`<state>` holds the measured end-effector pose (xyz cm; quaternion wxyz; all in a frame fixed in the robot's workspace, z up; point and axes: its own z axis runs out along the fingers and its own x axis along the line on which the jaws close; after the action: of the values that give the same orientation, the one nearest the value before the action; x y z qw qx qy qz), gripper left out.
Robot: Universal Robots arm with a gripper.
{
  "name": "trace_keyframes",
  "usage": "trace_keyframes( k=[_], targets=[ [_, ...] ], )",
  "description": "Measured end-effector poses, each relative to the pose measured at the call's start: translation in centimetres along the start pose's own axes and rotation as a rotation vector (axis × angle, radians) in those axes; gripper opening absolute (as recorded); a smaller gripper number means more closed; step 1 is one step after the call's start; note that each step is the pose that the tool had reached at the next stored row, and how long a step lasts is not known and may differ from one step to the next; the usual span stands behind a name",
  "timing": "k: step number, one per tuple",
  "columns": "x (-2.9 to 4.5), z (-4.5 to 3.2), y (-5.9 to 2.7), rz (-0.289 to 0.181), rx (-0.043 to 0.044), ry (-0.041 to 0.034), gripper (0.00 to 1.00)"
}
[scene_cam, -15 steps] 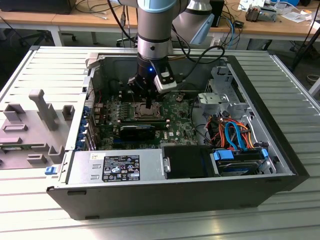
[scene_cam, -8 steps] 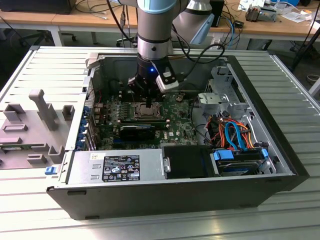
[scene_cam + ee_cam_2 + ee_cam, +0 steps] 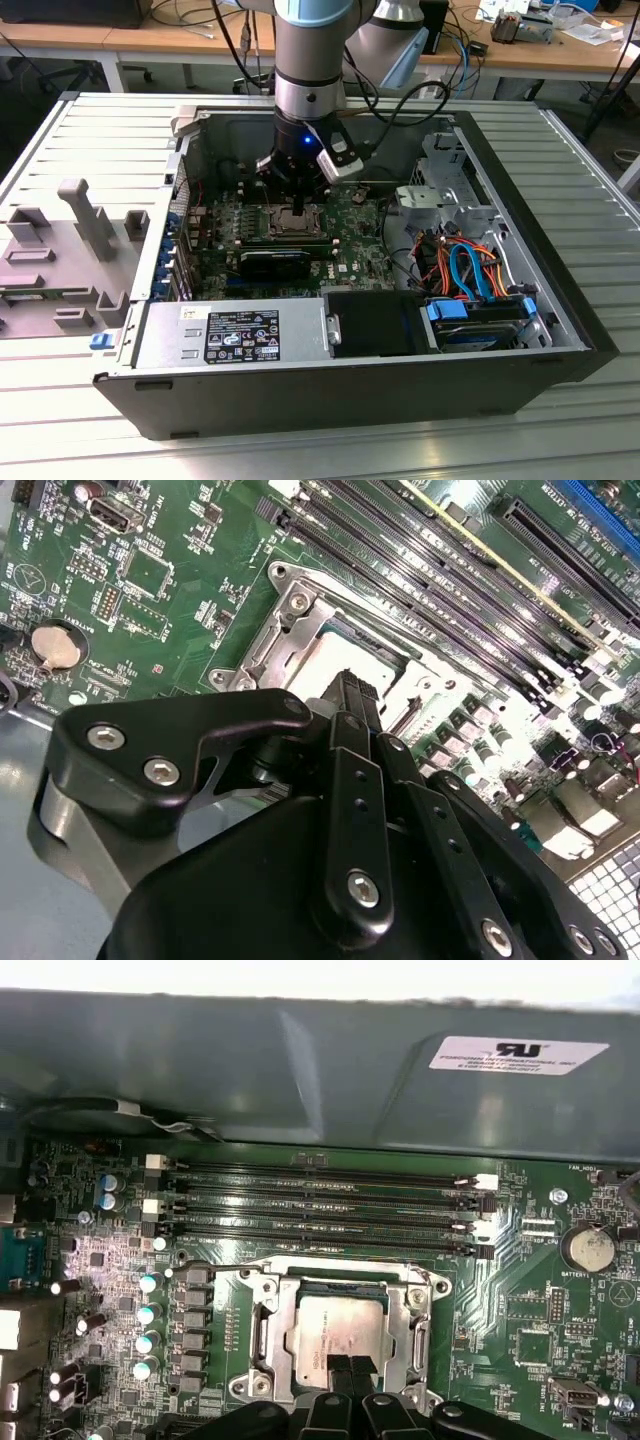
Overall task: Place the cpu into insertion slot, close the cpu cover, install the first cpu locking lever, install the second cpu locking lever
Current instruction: 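Install the second cpu locking lever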
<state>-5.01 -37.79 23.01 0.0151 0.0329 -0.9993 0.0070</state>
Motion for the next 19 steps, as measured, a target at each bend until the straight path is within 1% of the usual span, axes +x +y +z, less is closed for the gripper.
trace_keyframes(
  k=[2, 4, 8, 9, 10, 13, 15, 16, 17, 18, 19],
  targets=[
    [0.08, 0.00, 0.01, 0.000, 0.0000, 0.0000, 0.11],
    [0.50, 0.01, 0.03, 0.000, 0.0001, -0.0006, 0.11],
    [2.22, 0.07, 0.15, 0.000, 0.0002, -0.0044, 0.11],
    [2.44, 0.07, 0.16, 0.000, 0.0003, -0.0051, 0.11],
    [2.85, 0.06, 0.19, 0.000, 0.0003, -0.0070, 0.11],
    [3.70, -0.08, 0.25, 0.000, -0.0002, -0.0127, 0.11],
    [4.12, -0.55, 0.27, 0.000, -0.0004, -0.0182, 0.11],
    [4.36, -1.10, 0.27, 0.000, -0.0004, -0.0222, 0.11],
    [4.62, -1.46, 0.29, 0.000, -0.0002, -0.0255, 0.11],
    [5.05, -1.73, 0.32, 0.000, 0.0002, -0.0300, 0.11],
    [5.33, -1.86, 0.36, 0.000, 0.0003, -0.0330, 0.11]
  ],
)
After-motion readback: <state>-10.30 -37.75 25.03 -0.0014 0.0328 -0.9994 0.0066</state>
